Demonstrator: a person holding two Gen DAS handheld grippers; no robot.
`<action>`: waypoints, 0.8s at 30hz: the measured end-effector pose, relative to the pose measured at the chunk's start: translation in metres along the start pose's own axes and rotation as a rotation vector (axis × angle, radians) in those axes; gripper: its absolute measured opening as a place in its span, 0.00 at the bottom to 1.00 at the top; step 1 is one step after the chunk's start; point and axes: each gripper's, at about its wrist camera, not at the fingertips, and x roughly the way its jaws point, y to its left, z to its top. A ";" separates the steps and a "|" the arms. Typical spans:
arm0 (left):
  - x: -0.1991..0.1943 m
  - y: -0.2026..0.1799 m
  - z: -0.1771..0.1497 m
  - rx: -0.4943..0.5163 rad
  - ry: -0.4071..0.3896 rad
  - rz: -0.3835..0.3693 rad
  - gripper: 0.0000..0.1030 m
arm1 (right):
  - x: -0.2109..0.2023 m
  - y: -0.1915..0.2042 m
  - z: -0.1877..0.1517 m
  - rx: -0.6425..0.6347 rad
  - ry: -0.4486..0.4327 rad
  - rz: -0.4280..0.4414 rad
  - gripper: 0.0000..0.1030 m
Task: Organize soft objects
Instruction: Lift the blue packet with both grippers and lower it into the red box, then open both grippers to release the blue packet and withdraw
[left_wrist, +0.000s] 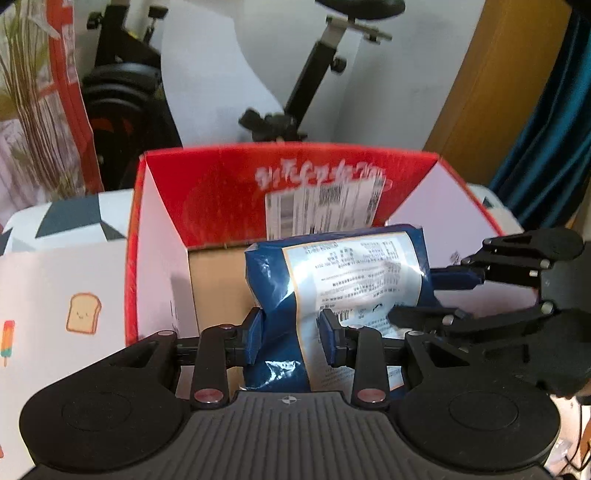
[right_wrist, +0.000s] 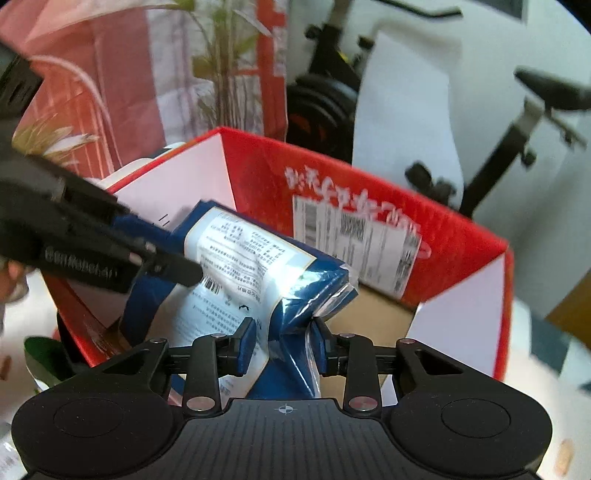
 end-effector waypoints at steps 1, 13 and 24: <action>0.002 0.001 -0.001 -0.006 0.018 -0.005 0.34 | 0.002 -0.001 0.001 0.016 0.010 0.007 0.28; 0.016 -0.001 -0.010 0.017 0.110 0.037 0.35 | 0.021 -0.010 0.001 0.107 0.144 0.055 0.27; 0.014 -0.001 -0.010 -0.013 0.084 0.026 0.41 | 0.026 -0.016 0.002 0.169 0.167 0.035 0.28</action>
